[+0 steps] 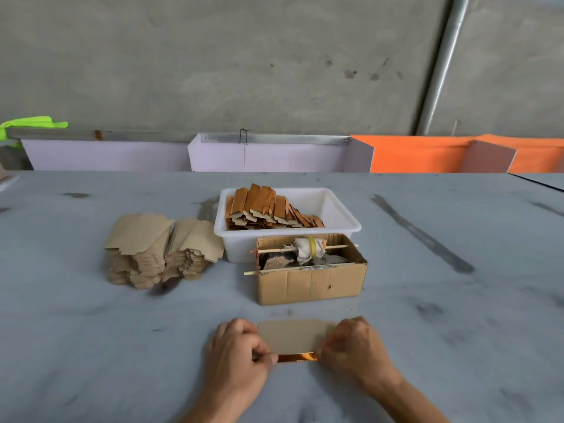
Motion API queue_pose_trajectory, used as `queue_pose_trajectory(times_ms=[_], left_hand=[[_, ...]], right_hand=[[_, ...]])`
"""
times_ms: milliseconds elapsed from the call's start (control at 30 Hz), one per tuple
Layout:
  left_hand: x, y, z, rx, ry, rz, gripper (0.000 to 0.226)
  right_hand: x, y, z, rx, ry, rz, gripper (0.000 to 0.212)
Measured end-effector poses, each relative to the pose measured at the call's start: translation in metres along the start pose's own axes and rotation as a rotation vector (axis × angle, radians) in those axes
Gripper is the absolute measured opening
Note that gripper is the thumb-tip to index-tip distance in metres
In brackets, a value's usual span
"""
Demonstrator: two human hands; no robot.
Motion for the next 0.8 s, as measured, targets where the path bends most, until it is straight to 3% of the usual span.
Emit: queue_pose_trajectory(times_ms=[267,433,633,700,800], left_hand=[[0.015,0.002,0.001,-0.032,0.210,0.016,0.027],[0.024,0.006,0.003,-0.030,0.316,-0.049,0.033],[0.020,0.013,-0.006,-0.102,0.302,-0.045,0.024],[0.009,0.017,-0.011,-0.141,0.217,0.000,0.021],[-0.029,0.020,-0.018,-0.237,-0.192,0.025,0.022]], right_hand=[[-0.008,-0.004,0.005,0.054,-0.147,-0.054,0.013],[-0.017,-0.005,0.003,0.057,-0.297,0.050,0.006],[-0.009,-0.006,-0.014,-0.082,-0.192,0.256,0.041],[0.003,0.003,-0.022,-0.240,-0.058,0.130,0.038],[0.040,0.012,-0.031,-0.427,0.263,-0.234,0.017]])
Point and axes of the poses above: each hand's wrist, its own z-axis towards the middle knuckle, its own y-axis out of the back of the hand, x = y × z, the point moved 8 cm from there along z, towards the middle knuckle, and after that the axes turned 6 degrees about y, right-handed, at the moved point
